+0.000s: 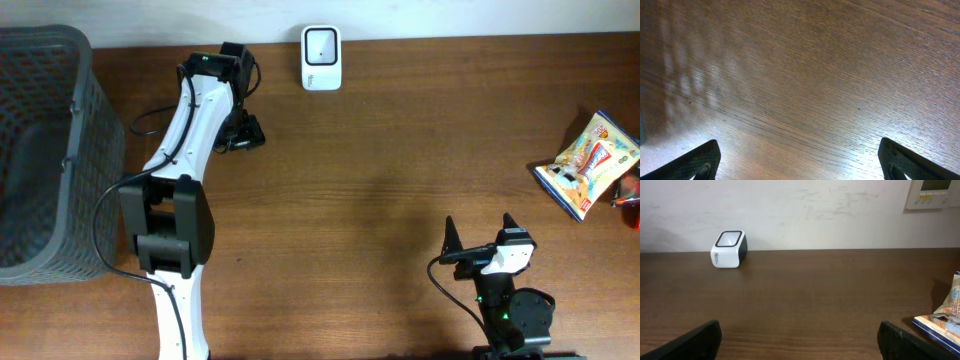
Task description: Scan the item barcode
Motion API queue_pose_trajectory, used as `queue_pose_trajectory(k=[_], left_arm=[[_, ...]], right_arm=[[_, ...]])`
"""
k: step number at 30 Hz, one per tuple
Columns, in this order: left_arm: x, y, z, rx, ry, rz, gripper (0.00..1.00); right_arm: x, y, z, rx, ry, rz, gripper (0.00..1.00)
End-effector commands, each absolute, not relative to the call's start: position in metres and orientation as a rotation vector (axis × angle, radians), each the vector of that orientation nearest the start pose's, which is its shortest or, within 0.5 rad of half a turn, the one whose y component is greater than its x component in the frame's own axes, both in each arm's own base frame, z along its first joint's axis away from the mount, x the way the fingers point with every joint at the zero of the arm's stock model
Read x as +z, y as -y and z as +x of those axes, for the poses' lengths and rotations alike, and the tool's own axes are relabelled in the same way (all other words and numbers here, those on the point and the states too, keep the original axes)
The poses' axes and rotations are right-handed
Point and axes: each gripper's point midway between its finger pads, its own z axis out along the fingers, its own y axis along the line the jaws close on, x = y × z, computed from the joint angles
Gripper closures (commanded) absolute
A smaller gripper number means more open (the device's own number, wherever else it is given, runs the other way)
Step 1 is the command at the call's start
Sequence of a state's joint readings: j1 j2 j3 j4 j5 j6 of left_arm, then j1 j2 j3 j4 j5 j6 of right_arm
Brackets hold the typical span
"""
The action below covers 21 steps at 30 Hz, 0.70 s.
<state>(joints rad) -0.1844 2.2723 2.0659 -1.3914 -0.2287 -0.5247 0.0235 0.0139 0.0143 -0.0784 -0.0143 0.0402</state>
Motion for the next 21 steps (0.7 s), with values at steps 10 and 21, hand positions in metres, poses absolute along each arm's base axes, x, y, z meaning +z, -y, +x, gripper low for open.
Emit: queue_pose_trajectory(k=[10, 21], left_arm=[[0.083, 0.039, 0.436, 0.349, -3.017, -0.54, 0.01], [0.1, 0.039, 0.43, 0.344, -3.012, -0.523, 0.01]], right_arm=[[0.155, -0.007, 0.246, 0.043, -1.651, 0.002, 0.02], [0.155, -0.007, 0.246, 0.043, -1.652, 0.002, 0.02]])
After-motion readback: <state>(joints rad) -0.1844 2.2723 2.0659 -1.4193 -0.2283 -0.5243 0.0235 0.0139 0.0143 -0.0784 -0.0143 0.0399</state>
